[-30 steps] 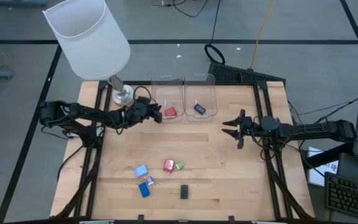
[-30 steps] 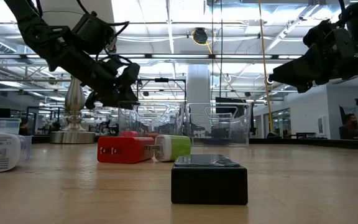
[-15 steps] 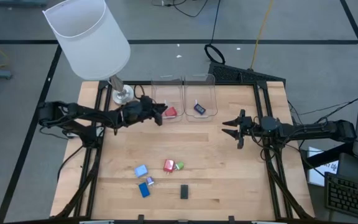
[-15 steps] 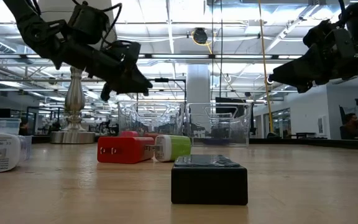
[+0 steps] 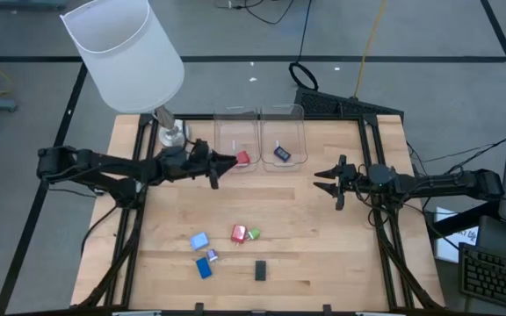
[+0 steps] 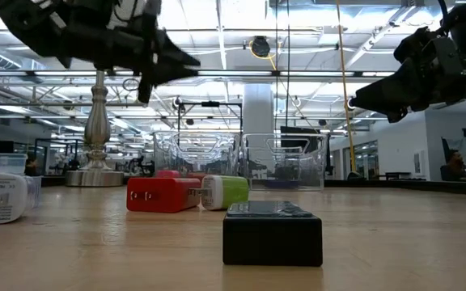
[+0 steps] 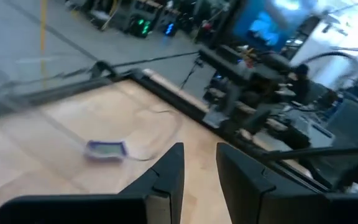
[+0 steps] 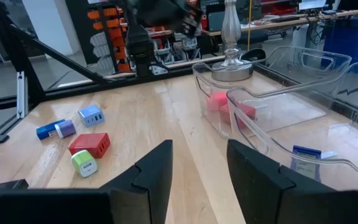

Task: Pick & Place Office items
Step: Put the blue timer into the right transparent bin

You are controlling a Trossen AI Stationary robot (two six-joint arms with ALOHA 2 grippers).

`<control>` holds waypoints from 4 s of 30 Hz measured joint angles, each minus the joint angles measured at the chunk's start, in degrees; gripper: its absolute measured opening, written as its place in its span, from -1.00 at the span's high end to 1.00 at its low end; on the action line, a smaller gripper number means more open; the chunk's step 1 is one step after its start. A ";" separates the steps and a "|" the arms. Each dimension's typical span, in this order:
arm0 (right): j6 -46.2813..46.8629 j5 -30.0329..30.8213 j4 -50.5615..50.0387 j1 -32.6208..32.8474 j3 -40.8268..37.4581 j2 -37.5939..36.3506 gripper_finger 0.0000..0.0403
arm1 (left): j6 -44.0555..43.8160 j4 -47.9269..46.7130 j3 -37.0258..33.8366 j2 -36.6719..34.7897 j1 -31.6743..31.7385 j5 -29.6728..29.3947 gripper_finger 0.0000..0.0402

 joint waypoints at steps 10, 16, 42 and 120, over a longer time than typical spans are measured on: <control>6.17 -0.28 0.94 0.12 0.00 0.02 0.29 | 9.12 -2.46 0.02 -8.69 -20.44 -12.65 0.54; 10.28 -18.03 6.77 0.46 0.00 0.02 0.29 | 15.21 3.70 0.04 -9.20 -33.52 -16.19 0.54; 2.06 -26.57 21.15 14.39 -0.04 0.50 0.29 | 7.48 -1.72 8.23 10.03 -48.60 -14.93 0.54; 0.00 -20.83 20.50 14.36 -0.04 1.25 0.29 | -84.81 -107.06 47.65 40.07 -49.92 4.39 0.01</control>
